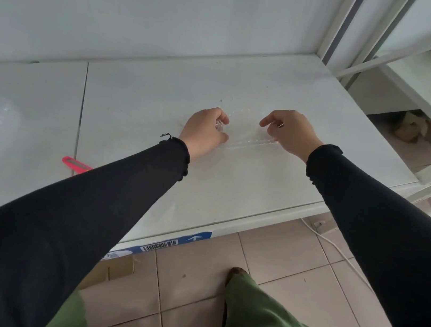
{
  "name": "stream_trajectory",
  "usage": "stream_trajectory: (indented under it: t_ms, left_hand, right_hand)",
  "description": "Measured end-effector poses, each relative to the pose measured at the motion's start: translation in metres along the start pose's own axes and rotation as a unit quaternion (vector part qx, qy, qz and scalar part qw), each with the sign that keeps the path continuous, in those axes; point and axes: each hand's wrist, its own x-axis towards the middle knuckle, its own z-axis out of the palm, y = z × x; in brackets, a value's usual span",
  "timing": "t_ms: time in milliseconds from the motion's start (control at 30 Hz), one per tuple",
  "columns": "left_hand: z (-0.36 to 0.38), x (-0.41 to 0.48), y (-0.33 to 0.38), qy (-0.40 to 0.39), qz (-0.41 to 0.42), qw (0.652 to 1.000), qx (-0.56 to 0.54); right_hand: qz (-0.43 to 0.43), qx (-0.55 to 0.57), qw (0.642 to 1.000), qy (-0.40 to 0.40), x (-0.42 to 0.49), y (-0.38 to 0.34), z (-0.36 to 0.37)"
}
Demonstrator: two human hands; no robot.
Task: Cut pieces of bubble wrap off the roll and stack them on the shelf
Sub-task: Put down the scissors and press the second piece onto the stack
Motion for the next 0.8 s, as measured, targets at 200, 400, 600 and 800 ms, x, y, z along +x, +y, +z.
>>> stream_trajectory:
  t_ms: [200, 400, 600, 800]
  left_hand:
    - [0.004, -0.001, 0.0, 0.009, 0.03, 0.995, 0.097]
    - [0.002, -0.006, -0.007, 0.022, 0.142, 0.937, 0.319]
    - [0.006, -0.003, -0.002, -0.089, 0.101, 0.932, 0.335]
    - [0.005, -0.002, -0.004, -0.131, 0.053, 0.935, 0.325]
  right_hand:
    - [-0.018, -0.086, 0.995, 0.045, 0.0, -0.002, 0.009]
    - [-0.037, -0.232, 0.964, 0.123, -0.013, -0.004, 0.021]
    - [-0.12, -0.229, 0.964, 0.054, -0.015, -0.021, 0.041]
    - [-0.085, -0.205, 0.97, -0.103, -0.014, -0.009, 0.039]
